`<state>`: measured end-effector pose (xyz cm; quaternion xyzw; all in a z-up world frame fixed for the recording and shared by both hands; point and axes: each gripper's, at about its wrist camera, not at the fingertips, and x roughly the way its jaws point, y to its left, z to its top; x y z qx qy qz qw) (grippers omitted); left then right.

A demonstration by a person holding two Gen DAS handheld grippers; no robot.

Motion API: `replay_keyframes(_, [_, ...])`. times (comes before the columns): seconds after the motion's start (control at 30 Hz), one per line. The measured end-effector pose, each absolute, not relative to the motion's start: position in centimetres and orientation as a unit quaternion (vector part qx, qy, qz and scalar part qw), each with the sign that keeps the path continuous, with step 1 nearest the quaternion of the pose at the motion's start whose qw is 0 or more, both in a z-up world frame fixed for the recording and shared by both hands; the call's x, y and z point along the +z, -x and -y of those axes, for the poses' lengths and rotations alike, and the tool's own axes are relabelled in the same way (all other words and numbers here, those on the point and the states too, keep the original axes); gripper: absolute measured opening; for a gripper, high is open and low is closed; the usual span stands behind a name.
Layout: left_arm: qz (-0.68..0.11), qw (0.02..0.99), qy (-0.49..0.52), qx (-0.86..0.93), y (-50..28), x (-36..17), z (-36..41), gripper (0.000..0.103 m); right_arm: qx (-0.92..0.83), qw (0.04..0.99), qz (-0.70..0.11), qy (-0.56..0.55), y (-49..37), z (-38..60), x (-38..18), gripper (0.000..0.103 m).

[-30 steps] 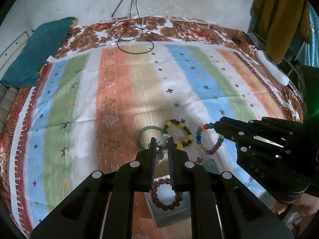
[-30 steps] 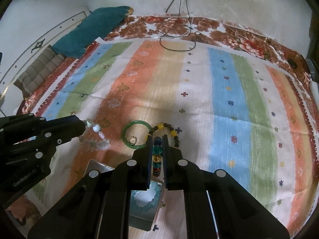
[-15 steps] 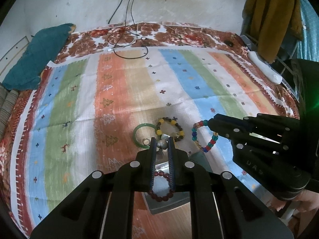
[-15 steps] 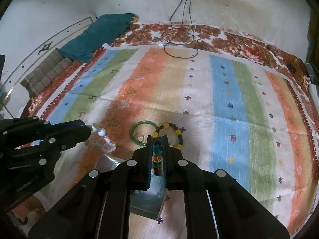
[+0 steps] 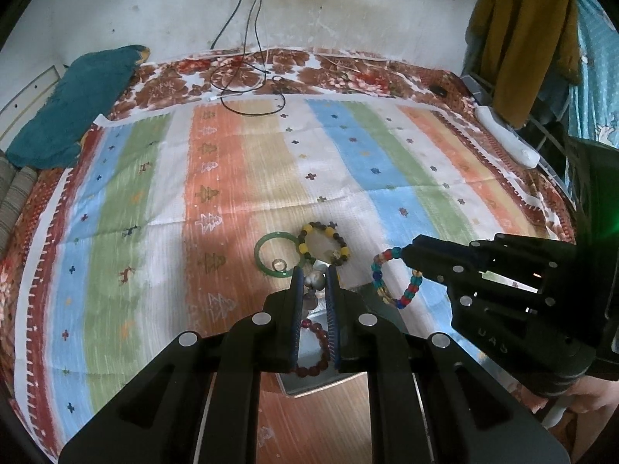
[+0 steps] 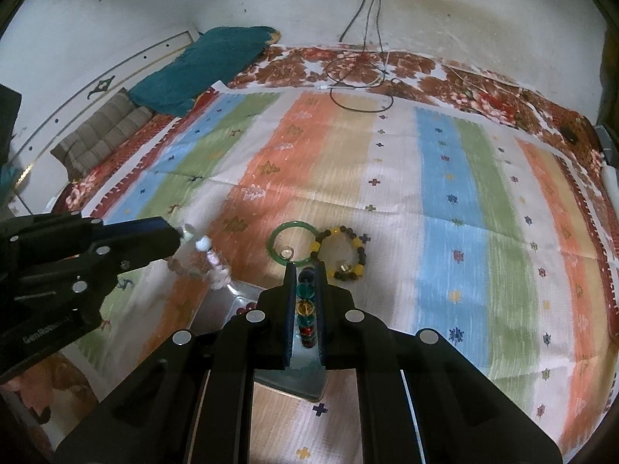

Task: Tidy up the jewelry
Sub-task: 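Open the left tool to drop the white stone bracelet while the right drops its bracelet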

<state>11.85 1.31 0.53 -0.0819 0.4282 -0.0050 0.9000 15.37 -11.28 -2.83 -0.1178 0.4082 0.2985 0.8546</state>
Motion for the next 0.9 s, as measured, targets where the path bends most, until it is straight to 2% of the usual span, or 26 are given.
replay_keyframes(0.47, [-0.446, 0.889, 0.105, -0.016, -10.0, -0.5, -0.7, 0.011, 0.292, 0.852, -0.423, 0.106, -14.2, 12.4, -3.5, 0.011])
replay_keyframes(0.53, [-0.454, 0.884, 0.110, 0.000, -10.1, -1.0, -1.0, 0.013, 0.281, 0.853, -0.427, 0.104, -14.5, 12.7, -3.6, 0.020])
replay_keyframes(0.57, [-0.456, 0.883, 0.112, 0.006, -10.2, -1.1, -1.2, 0.015, 0.276, 0.855, -0.428, 0.101, -14.7, 12.8, -3.6, 0.029])
replay_keyframes(0.63, [-0.456, 0.882, 0.121, 0.011, -10.2, -1.1, -1.6, 0.023, 0.269, 0.855, -0.433, 0.098, -15.1, 13.1, -3.7, 0.030])
replay_keyframes(0.9, [-0.454, 0.882, 0.125, 0.028, -10.3, -1.2, -2.5, 0.031, 0.257, 0.850, -0.449, 0.099, -15.9, 13.4, -4.3, 0.034])
